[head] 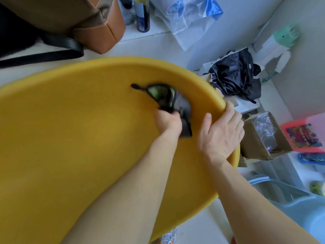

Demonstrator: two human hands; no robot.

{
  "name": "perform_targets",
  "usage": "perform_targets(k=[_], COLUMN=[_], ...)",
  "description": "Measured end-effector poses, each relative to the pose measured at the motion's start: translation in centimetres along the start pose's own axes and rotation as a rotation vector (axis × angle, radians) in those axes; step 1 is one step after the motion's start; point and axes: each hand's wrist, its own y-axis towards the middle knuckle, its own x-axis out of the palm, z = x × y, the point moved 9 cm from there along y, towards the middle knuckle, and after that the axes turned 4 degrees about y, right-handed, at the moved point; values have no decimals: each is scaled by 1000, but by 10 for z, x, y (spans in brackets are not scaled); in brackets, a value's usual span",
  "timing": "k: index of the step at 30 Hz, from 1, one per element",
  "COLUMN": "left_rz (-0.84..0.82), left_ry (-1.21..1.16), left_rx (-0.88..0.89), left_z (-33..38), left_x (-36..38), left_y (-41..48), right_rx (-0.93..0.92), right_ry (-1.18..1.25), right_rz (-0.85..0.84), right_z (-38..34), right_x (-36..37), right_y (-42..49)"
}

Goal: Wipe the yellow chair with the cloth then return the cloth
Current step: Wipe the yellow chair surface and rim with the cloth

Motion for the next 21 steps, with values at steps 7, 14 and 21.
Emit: perform_targets(k=[7, 14, 21], left_rz=[-593, -848, -835], left_ry=[89, 174, 223], left_rx=[-61, -35, 110], left_z=[-59, -89, -84], left_x=[28, 27, 17], left_y=[-83, -157, -157], right_rx=[16, 752, 817], right_ry=[410, 1202, 1046], right_rz=[-160, -480, -437], right_z=[33, 89, 126], right_x=[-32, -40, -57], right_y=[-30, -161, -178])
